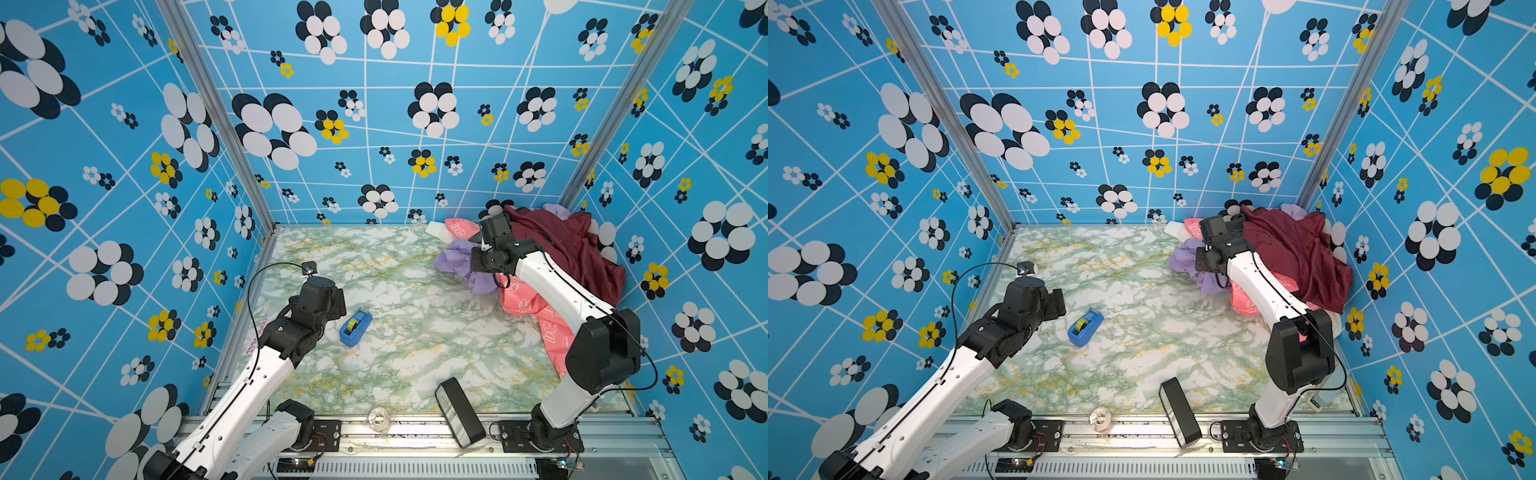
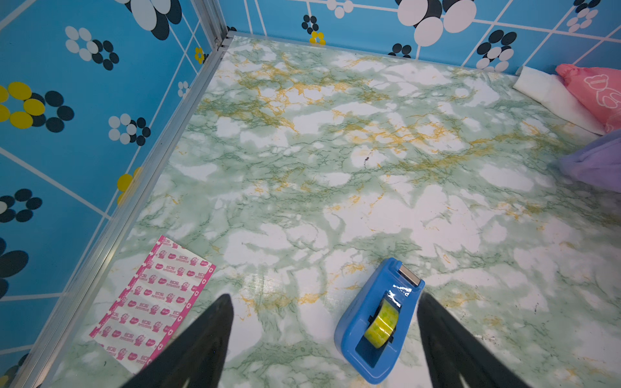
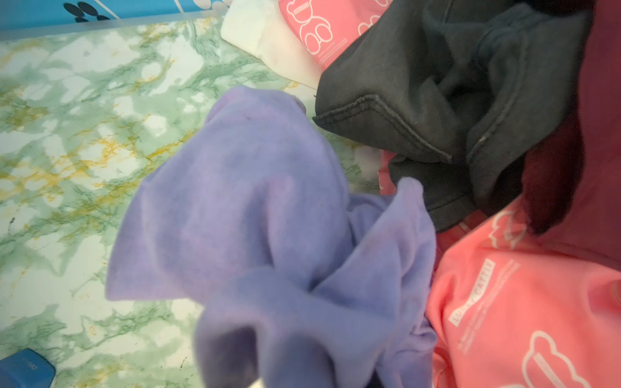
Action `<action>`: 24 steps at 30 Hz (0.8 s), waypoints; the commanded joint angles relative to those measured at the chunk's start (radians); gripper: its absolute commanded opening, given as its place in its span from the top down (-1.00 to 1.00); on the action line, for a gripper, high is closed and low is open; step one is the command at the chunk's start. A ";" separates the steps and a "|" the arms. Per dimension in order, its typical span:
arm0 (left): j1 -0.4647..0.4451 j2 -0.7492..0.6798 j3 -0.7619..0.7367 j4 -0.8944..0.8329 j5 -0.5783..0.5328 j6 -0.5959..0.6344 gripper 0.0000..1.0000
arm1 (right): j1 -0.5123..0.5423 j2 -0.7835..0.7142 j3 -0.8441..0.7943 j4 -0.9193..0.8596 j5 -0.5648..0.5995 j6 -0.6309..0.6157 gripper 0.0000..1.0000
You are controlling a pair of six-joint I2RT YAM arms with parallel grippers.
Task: Pick out a specific cloth from the pile
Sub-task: 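Lift the lavender cloth with the right gripper up out of the pile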
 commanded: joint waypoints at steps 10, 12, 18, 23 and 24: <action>-0.006 -0.025 -0.017 0.005 -0.019 -0.012 -0.74 | -0.011 -0.124 -0.012 0.094 -0.049 0.038 1.00; -0.006 -0.027 -0.019 0.006 -0.020 -0.011 -0.73 | -0.012 -0.136 -0.004 0.097 -0.054 0.041 1.00; -0.006 -0.029 -0.019 0.013 -0.037 -0.015 -0.73 | -0.035 -0.179 -0.014 0.132 -0.102 0.076 1.00; -0.006 -0.028 -0.017 0.005 -0.039 -0.018 -0.73 | -0.052 -0.211 -0.020 0.156 -0.136 0.094 1.00; -0.007 -0.028 -0.017 0.005 -0.039 -0.018 -0.73 | -0.052 -0.217 -0.017 0.157 -0.137 0.094 1.00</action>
